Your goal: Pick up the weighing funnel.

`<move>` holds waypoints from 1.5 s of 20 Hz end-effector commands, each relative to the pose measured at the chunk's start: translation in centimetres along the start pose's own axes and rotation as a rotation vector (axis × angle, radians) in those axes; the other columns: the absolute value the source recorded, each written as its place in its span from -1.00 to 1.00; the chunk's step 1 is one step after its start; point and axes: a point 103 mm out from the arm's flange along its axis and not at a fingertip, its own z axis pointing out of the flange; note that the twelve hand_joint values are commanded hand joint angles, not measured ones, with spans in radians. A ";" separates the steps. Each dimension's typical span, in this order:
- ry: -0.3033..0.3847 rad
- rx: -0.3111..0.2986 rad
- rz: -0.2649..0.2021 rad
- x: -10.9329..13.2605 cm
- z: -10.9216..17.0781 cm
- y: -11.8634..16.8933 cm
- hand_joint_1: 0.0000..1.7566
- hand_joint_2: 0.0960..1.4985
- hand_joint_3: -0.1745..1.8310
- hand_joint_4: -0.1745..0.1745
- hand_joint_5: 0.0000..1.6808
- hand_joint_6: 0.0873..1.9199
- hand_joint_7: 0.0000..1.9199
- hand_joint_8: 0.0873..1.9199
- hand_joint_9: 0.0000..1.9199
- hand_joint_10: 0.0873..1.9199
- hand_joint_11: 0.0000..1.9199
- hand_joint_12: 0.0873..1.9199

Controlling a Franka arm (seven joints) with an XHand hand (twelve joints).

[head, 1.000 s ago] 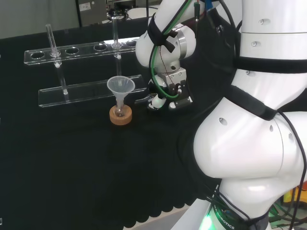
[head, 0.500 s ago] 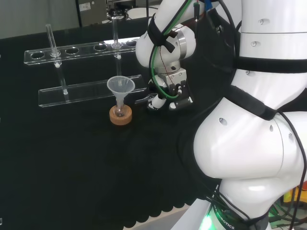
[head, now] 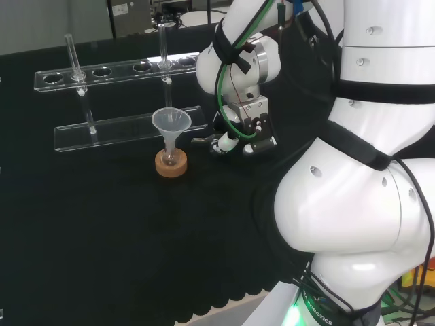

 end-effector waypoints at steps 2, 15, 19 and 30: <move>-0.015 -0.006 0.013 0.1 -0.1 -0.2 0.21 0.01 -0.26 0.83 0.26 0.01 -0.34 -0.26 -0.15 -0.46 -0.59 0.32; -0.022 -0.007 -0.002 -1.1 -4.7 -2.5 0.22 -0.06 -0.17 0.74 0.26 0.04 -0.31 -0.26 -0.13 -0.46 -0.57 0.31; -0.043 -0.019 0.010 -1.6 -6.6 -4.2 0.22 -0.06 -0.16 0.74 0.26 0.04 -0.31 -0.26 -0.13 -0.46 -0.56 0.31; -0.034 -0.033 0.044 -3.2 -10.7 -9.4 0.23 -0.08 -0.14 0.74 0.27 0.04 -0.31 -0.26 -0.12 -0.46 -0.56 0.31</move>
